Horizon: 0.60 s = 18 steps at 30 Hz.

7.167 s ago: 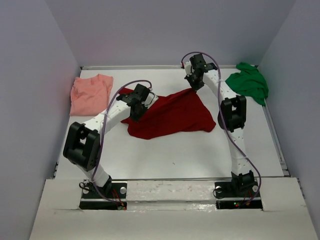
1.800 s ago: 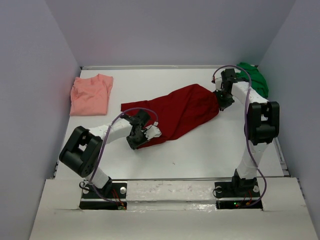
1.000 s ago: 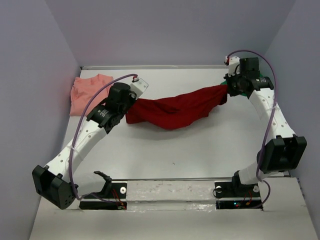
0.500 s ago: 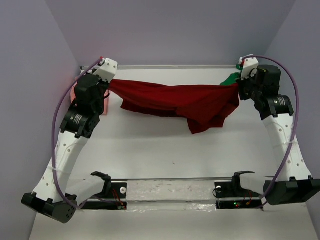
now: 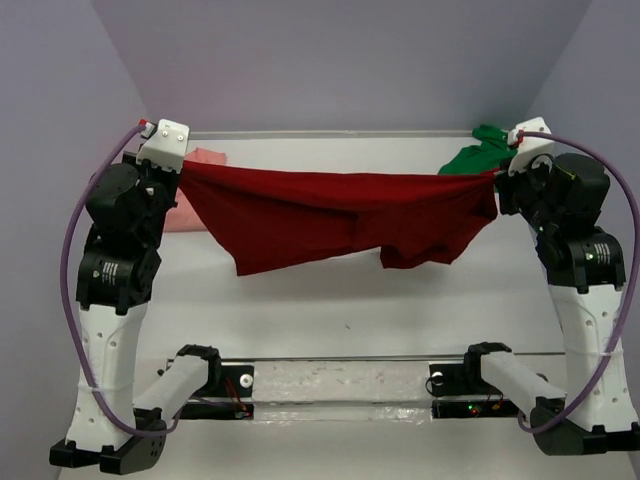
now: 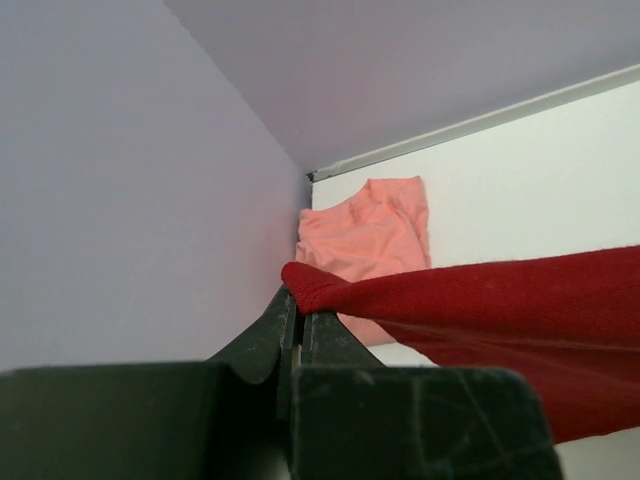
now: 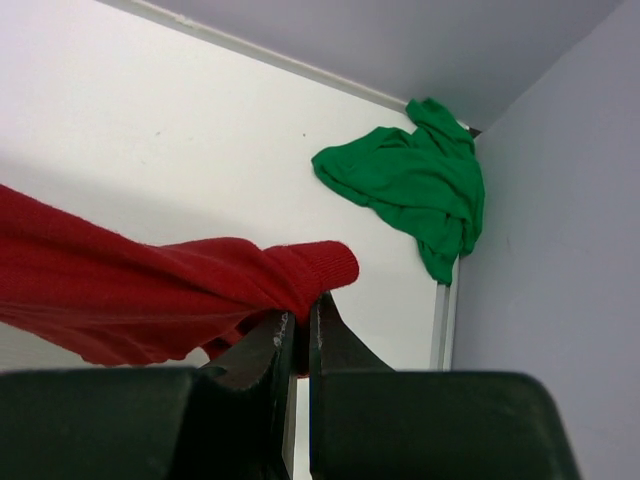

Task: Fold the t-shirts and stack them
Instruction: Flatten the tshirt out

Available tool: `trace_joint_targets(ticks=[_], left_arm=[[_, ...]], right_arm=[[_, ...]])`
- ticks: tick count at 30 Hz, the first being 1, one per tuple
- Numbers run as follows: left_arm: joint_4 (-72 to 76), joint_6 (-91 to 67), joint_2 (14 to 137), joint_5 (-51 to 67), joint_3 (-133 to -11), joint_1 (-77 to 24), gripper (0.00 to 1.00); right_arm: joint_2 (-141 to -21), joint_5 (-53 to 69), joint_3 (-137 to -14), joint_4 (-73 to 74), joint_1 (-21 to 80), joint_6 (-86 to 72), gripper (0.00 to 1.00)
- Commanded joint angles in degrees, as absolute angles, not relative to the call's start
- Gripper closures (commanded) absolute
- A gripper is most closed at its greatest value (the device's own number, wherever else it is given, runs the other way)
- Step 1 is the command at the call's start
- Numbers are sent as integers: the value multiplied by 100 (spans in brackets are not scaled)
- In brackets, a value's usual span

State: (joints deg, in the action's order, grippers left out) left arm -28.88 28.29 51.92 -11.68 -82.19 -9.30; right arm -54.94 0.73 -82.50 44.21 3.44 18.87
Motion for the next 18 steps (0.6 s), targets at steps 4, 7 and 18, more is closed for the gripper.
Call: trace_joint_targets(ticks=[4,7,18], left_arm=[[-3243,2654,4948,518,-9069,-414,100],[-3331,2663,4975,711,-9447,-282,100],[-3340,2628,5203,1028,-9862,-123,100]], right_arm=[[-5107,193,-8745,4588,290,1872,100],[-5089,316,-8938,4658,290,1837,100],[-5379,580,-9729,4772,237,1837,100]])
